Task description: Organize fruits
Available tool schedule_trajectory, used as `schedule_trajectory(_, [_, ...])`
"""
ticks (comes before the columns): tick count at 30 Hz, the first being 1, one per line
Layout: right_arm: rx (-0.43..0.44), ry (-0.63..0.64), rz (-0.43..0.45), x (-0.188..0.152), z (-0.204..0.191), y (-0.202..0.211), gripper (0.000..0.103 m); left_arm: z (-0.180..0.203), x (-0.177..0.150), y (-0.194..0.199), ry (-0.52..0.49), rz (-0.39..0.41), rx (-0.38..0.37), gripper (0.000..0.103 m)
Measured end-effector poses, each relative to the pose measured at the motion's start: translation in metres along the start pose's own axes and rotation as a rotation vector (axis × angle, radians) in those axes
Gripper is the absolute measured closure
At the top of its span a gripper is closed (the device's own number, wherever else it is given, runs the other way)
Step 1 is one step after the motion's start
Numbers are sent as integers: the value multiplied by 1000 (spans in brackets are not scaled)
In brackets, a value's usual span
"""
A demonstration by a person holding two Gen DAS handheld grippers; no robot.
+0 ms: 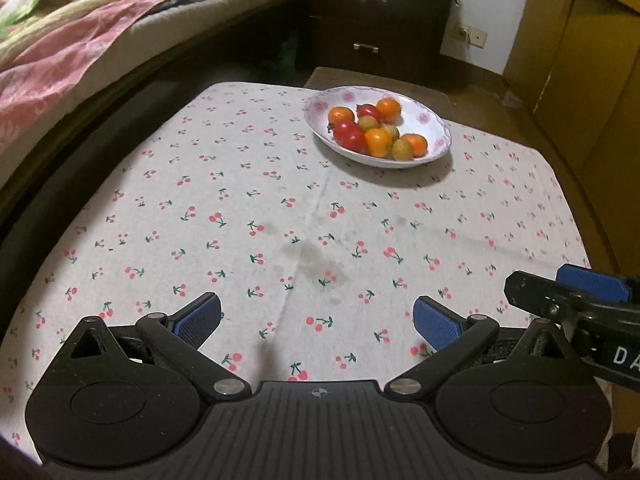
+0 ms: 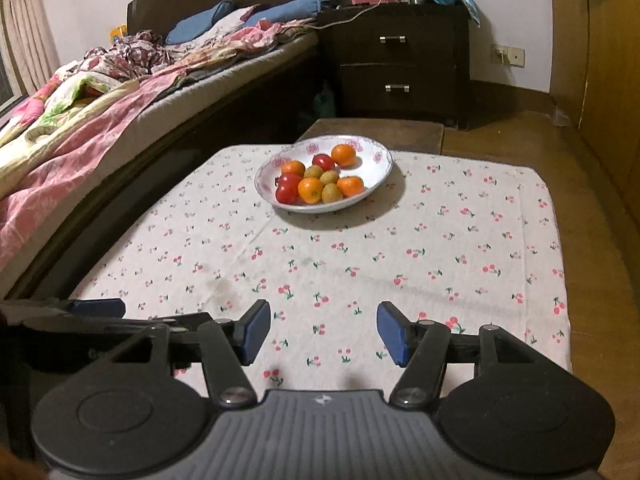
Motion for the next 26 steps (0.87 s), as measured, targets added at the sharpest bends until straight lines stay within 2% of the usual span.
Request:
schedule_trajectory(10, [-44, -8, -27, -8, 6, -1, 38, 3, -1, 5, -4, 14, -23, 0])
schedule_trajectory(26, [-38, -8, -45, -11, 4, -3, 38, 2, -4, 1, 6, -11, -10, 0])
Point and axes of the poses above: each gripper's, at about its wrist camera, not at the fingertips, and y roughly against the way its jaws point, z to its right, x to its top, the point moved 6 cm from there along -y, roughly the way its jaws point, and after that the axes turned 3 degrees about y, right-handed, at the moved point
